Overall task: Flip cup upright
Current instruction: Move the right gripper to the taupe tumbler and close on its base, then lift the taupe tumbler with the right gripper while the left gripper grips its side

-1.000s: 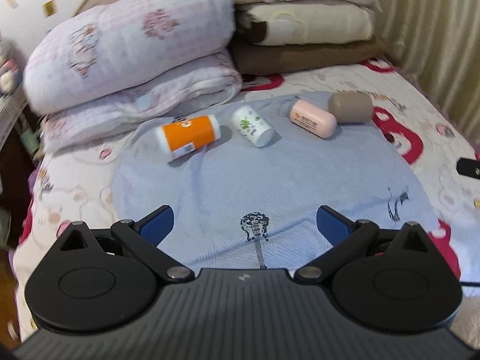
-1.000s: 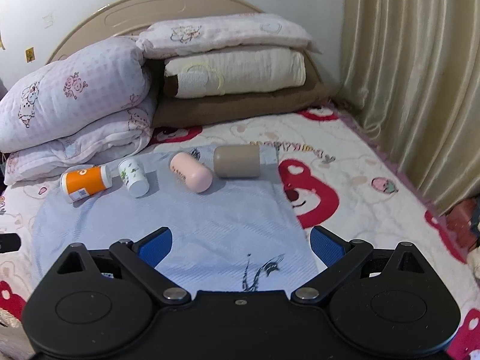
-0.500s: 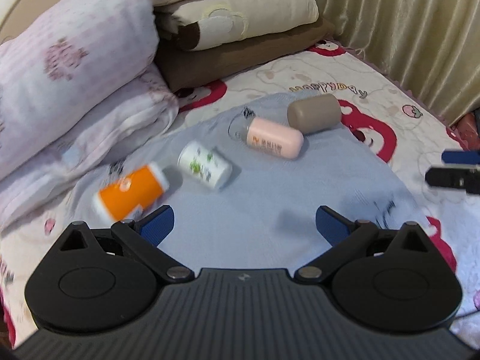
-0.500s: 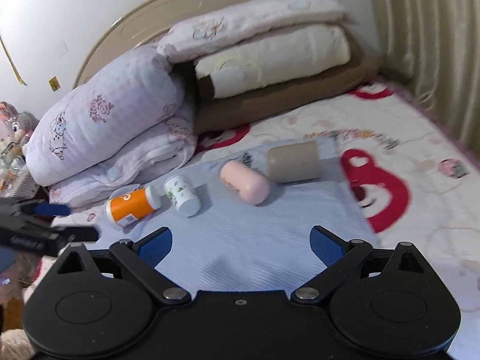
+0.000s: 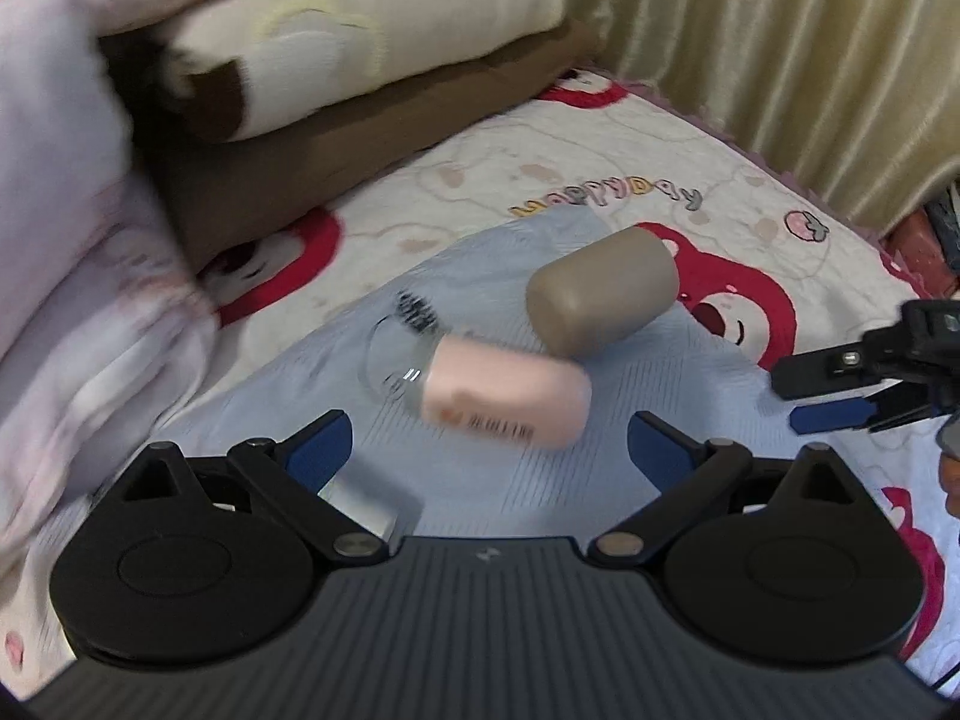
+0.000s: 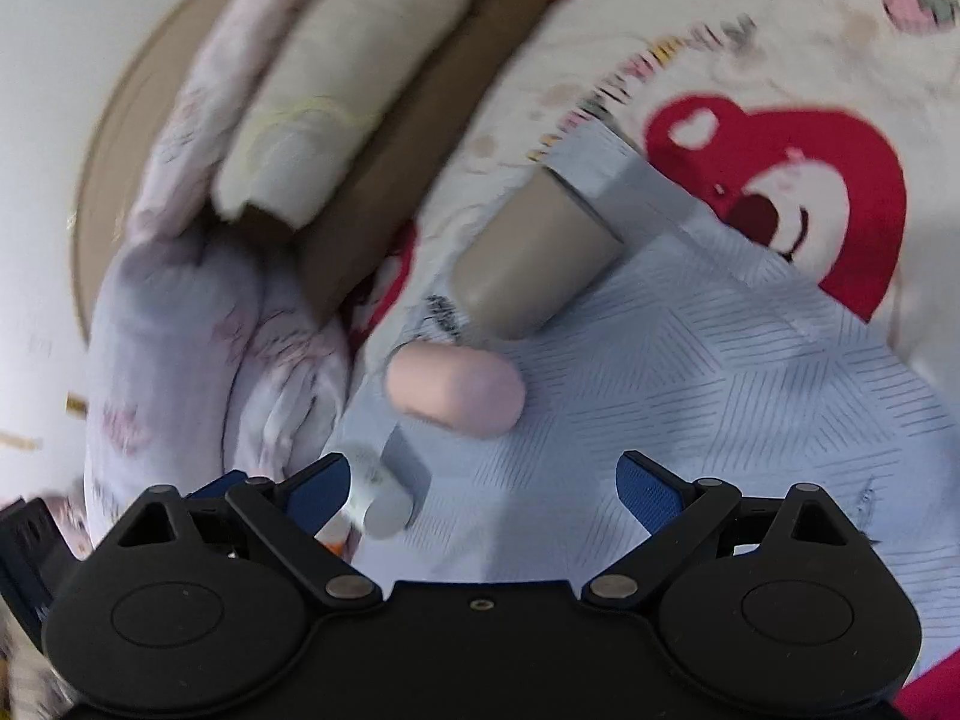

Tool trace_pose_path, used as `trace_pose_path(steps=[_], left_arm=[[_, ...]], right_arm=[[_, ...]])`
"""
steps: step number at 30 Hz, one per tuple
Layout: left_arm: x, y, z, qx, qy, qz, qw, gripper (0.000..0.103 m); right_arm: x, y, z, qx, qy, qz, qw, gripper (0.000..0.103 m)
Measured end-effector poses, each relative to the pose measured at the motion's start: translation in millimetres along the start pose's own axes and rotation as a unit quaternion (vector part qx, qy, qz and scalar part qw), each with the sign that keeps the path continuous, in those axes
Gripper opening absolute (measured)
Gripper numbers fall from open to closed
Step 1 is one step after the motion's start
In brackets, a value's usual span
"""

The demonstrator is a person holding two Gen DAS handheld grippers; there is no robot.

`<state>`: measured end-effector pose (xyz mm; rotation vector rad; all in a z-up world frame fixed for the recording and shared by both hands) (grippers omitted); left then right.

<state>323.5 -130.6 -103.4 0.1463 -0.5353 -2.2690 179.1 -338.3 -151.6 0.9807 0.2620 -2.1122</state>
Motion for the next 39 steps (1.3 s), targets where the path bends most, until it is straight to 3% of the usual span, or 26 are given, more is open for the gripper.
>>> trace_pose_path(steps=[4, 6, 9, 13, 17, 22, 26, 28, 31, 34, 39], left_arm=[[7, 28, -34, -0.004, -0.027, -0.054, 0.9982, 0.096], [14, 35, -43, -0.002, -0.042, -0.111, 0.9930, 0.096], [21, 45, -58, 0.013, -0.031, -0.159, 0.9866, 0.096], [23, 59, -76, 0.015, -0.041, -0.173, 0.9840, 0.096], [28, 71, -96, 0.012, -0.046, -0.191, 0.9804, 0.096], [44, 77, -101, 0.033, -0.073, -0.265, 0.9609, 0.096], [52, 86, -117, 0.013, -0.084, -0.269, 0.9595, 0.095], [53, 89, -127, -0.003, -0.082, -0.264, 0.9610, 0.086], [48, 94, -140, -0.034, -0.071, -0.238, 0.9681, 0.082], [38, 97, -140, -0.036, -0.098, -0.217, 0.9705, 0.081], [27, 98, -143, -0.066, -0.165, -0.182, 0.9671, 0.077]], right_arm=[[10, 27, -24, -0.026, 0.020, -0.068, 0.997, 0.098], [16, 38, -33, -0.032, 0.037, -0.111, 0.993, 0.097], [27, 47, -46, -0.056, 0.075, -0.197, 0.976, 0.097], [23, 65, -46, -0.027, 0.037, -0.201, 0.979, 0.097], [25, 86, -61, -0.017, 0.027, -0.216, 0.976, 0.097], [34, 95, -79, -0.024, 0.032, -0.250, 0.967, 0.098], [35, 104, -83, -0.018, 0.020, -0.255, 0.966, 0.098], [36, 108, -86, -0.019, 0.017, -0.258, 0.966, 0.098], [34, 112, -91, -0.027, 0.008, -0.256, 0.966, 0.098], [35, 113, -97, -0.031, 0.006, -0.257, 0.966, 0.097], [41, 114, -105, -0.030, 0.019, -0.276, 0.961, 0.098]])
Point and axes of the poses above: each gripper's, at about its wrist camera, not at the fingertips, and z roughly against the way its jaws point, x to its right, y to its top, the point moved 3 cm from there along -z, roughly the way its jaws point, and after that the axes turned 11 degrees about -x, right-handed, at the moved point
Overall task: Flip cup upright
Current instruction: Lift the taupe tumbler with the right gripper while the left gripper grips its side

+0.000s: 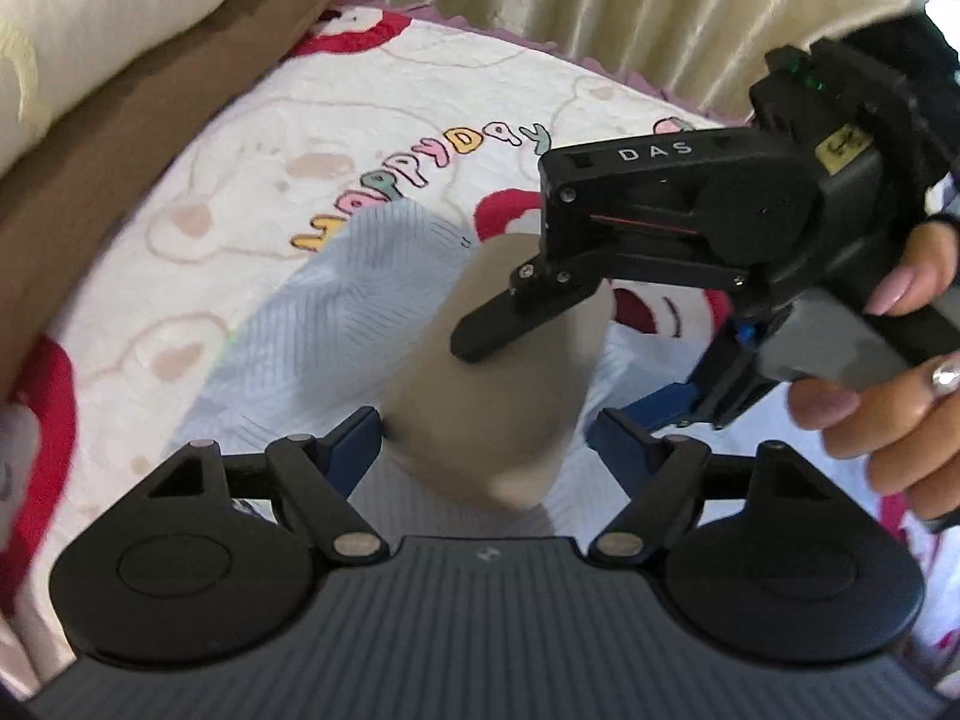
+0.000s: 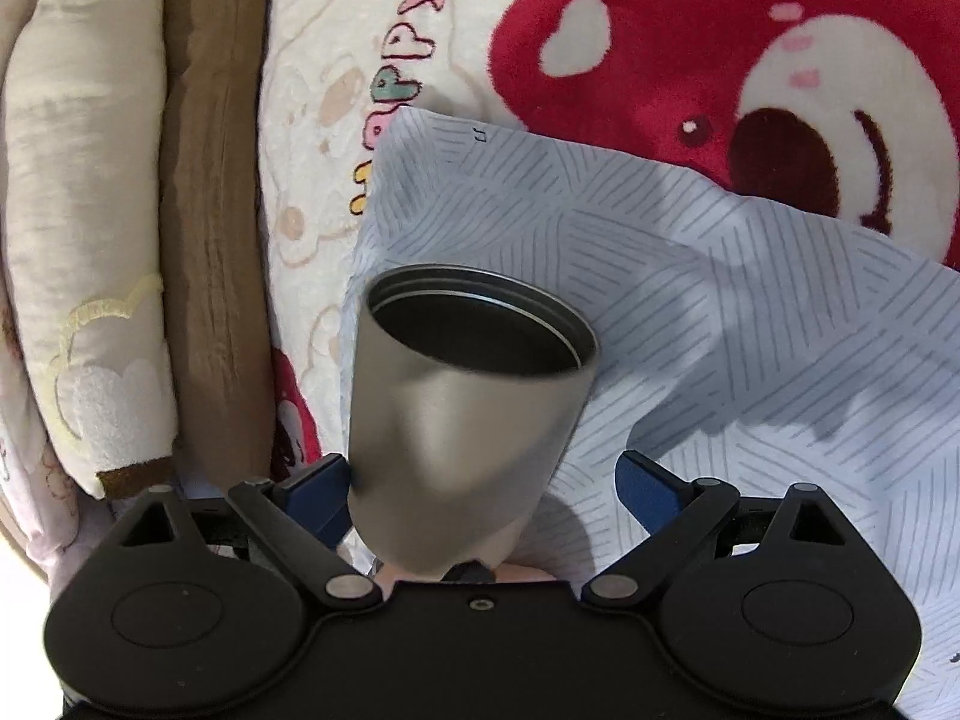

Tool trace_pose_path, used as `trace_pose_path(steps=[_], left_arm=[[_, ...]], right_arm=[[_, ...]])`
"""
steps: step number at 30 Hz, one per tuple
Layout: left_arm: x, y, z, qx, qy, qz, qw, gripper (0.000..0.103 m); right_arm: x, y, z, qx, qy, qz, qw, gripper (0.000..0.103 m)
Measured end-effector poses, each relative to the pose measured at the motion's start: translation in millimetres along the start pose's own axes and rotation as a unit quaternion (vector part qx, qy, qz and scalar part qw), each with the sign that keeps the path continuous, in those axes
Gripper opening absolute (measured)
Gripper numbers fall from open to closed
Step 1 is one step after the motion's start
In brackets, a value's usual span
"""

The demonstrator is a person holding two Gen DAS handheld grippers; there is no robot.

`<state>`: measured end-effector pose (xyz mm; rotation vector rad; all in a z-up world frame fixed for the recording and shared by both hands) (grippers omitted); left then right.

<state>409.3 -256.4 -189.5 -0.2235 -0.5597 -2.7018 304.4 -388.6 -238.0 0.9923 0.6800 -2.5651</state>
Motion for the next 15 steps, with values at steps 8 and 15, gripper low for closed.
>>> trace_pose_path(steps=[8, 15], left_arm=[[8, 1, -4, -0.015, -0.046, 0.009, 0.9988, 0.075], [-3, 8, -10, -0.025, -0.073, 0.062, 0.9951, 0.074]], right_arm=[[-4, 11, 4, 0.021, -0.028, 0.021, 0.999, 0.098], [-8, 25, 10, 0.009, -0.020, 0.079, 0.997, 0.083]])
Point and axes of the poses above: each gripper's, at about its wrist camera, not at the fingertips, and z roughly against the way its jaws point, x to its right, y to its top, the point moved 3 cm from there along -z, roughly the way its jaws point, and after that the axes turned 11 degrees about -x, right-handed, at the moved point
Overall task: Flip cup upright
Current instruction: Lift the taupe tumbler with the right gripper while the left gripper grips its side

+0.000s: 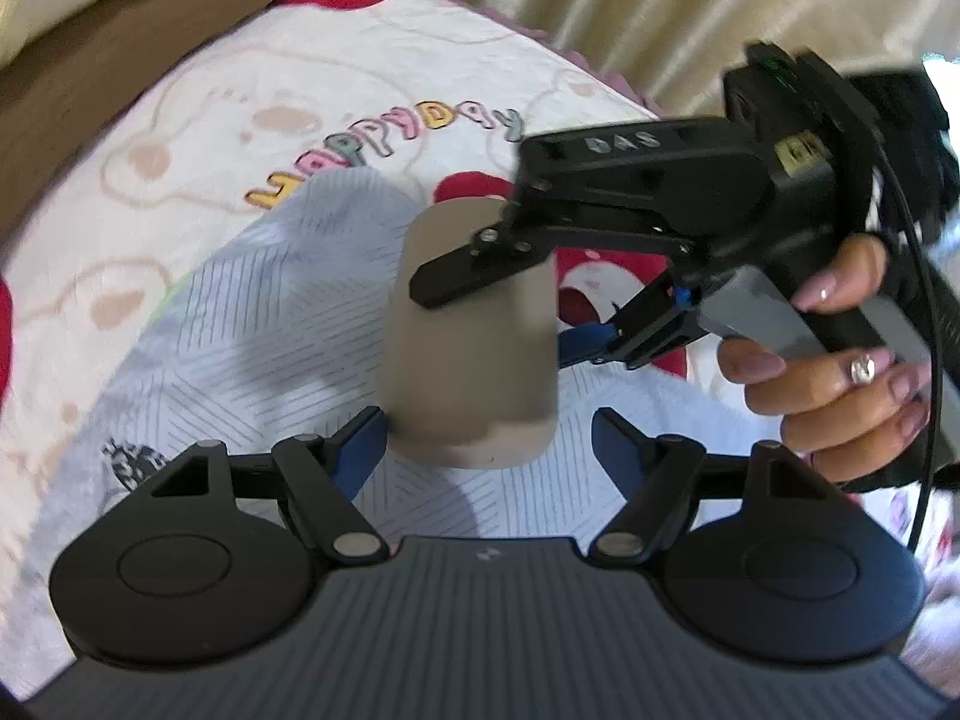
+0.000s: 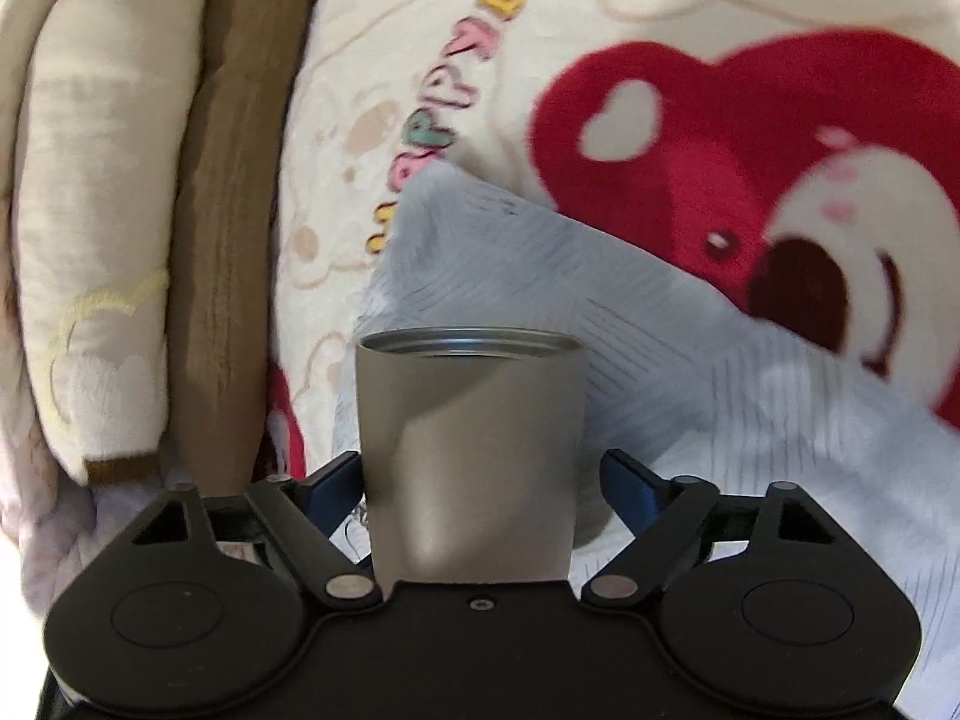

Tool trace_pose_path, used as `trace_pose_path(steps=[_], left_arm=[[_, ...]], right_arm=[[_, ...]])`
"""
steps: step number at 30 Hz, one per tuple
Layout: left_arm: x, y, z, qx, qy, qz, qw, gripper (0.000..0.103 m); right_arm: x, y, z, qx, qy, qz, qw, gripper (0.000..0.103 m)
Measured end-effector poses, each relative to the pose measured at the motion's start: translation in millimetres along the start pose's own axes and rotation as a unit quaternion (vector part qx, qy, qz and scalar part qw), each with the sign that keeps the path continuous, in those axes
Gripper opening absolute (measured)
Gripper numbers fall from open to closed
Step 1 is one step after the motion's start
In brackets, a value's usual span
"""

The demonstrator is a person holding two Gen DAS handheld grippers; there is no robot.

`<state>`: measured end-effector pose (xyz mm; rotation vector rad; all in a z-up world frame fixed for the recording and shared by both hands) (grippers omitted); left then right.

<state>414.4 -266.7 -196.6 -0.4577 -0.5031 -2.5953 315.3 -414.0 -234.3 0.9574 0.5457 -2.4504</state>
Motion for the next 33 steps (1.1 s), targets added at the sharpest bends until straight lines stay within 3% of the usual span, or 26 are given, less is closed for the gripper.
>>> trace_pose_path(steps=[4, 8, 13, 19, 23, 33], left_arm=[[-8, 3, -9, 0.001, -0.012, 0.042, 0.9990, 0.074], [7, -3, -15, 0.009, 0.026, 0.015, 0.9995, 0.072], [19, -13, -13, 0.002, 0.036, 0.014, 0.9993, 0.072], [38, -26, -17, 0.000, 0.039, 0.049, 0.9981, 0.071], [51, -40, -17, -0.005, 0.045, 0.066, 0.9968, 0.071], [85, -84, -12, 0.015, 0.075, 0.086, 0.9933, 0.071]], right_arm=[[0, 7, -2, -0.018, 0.010, 0.036, 0.999, 0.082], [-1, 6, -2, -0.017, 0.013, 0.070, 0.997, 0.082], [2, 0, 1, -0.027, 0.011, 0.097, 0.995, 0.082], [9, -10, 9, -0.039, -0.001, 0.134, 0.990, 0.082], [15, -22, 11, -0.043, -0.009, 0.153, 0.987, 0.082], [40, -58, 13, -0.062, 0.017, 0.171, 0.983, 0.082]])
Point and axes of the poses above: each gripper's, at about its wrist camera, not at the fingertips, and z roughly against the way its jaws point, x to its right, y to its top, the point moved 3 cm from there along -z, roughly the way its jaws point, and after that the axes turned 11 degrees about -x, right-handed, at the moved point
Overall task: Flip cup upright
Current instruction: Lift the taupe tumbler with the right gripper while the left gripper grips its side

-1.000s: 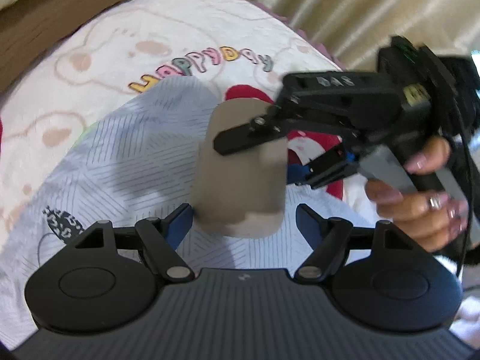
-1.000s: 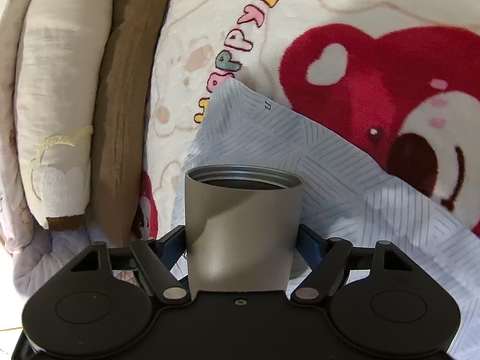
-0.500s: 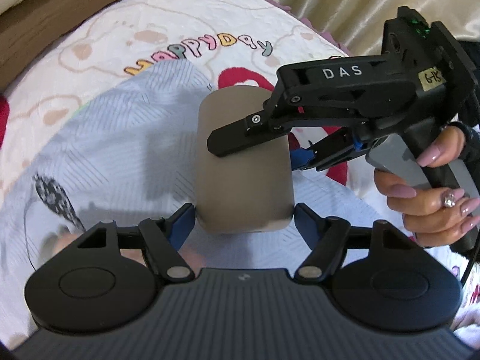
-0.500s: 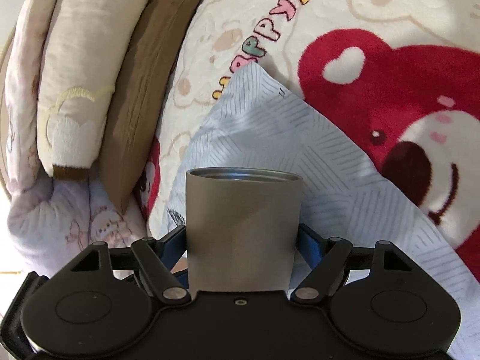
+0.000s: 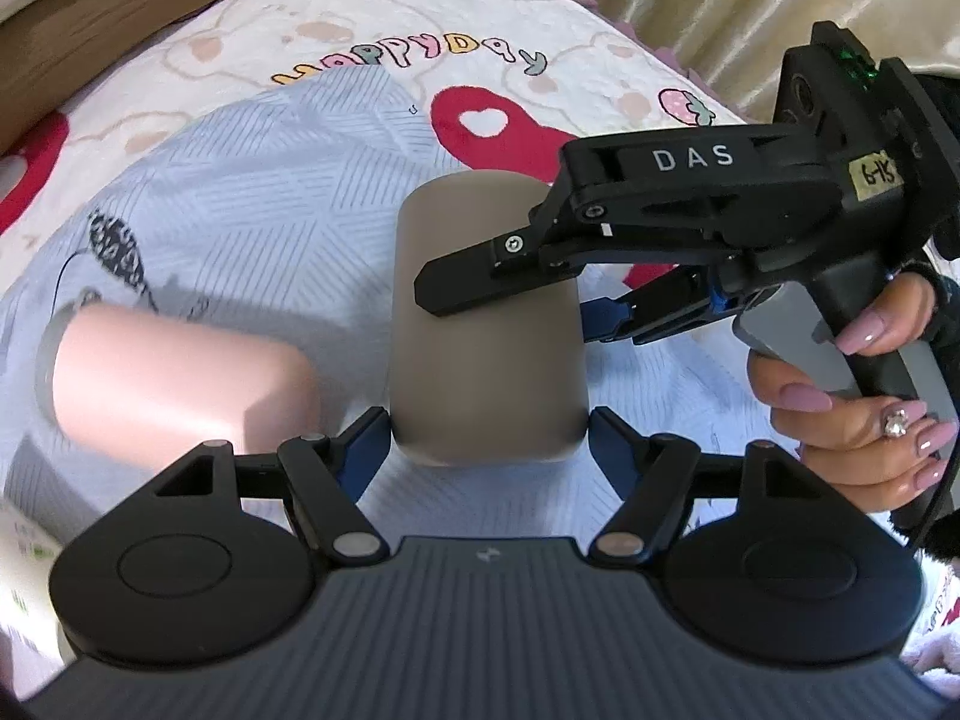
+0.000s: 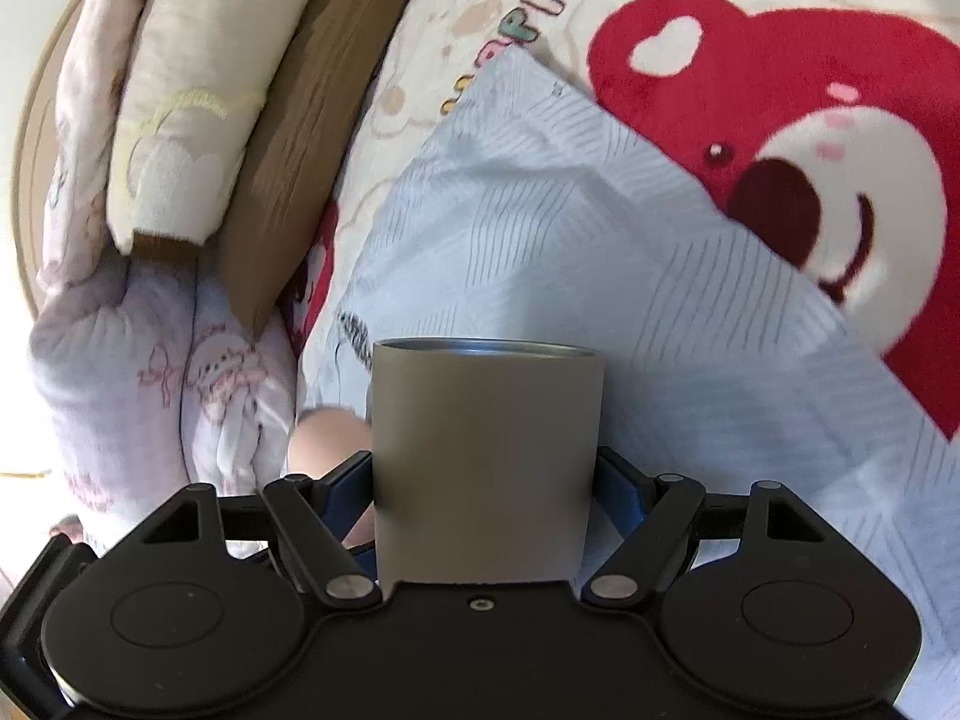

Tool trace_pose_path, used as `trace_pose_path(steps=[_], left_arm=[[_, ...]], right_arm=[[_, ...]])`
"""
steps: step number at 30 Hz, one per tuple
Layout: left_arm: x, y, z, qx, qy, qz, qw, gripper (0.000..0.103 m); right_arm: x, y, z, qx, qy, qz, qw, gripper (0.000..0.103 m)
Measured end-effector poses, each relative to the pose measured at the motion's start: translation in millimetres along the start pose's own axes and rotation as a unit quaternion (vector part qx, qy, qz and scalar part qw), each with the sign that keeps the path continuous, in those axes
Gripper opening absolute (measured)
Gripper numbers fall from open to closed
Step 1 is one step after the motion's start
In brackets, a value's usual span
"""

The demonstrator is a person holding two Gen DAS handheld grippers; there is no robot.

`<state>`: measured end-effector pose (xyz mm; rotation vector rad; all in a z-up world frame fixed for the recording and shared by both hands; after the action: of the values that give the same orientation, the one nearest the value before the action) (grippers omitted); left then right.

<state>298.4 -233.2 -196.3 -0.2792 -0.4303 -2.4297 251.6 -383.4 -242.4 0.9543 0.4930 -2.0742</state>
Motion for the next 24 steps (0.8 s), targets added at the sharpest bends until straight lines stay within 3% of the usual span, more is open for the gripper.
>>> trace_pose_path(steps=[15, 24], left_arm=[[26, -53, 22, 0.036, 0.028, 0.011, 0.9989, 0.071], [22, -98, 43, 0.064, 0.041, 0.043, 0.9962, 0.071]], right_arm=[[-9, -54, 9, 0.012, 0.010, 0.059, 0.998, 0.082], [-38, -92, -1, 0.015, -0.007, 0.144, 0.989, 0.082]])
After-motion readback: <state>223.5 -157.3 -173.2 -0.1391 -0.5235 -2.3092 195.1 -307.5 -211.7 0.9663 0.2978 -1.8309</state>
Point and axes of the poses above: each gripper's, at about its wrist camera, not at the fingertips, and z roughly against the way its jaws point, x to its right, y to its top, the point moved 3 cm from there along -z, roughly the way its jaws point, and after that the axes turned 11 degrees about -x, right-handed, at the moved point
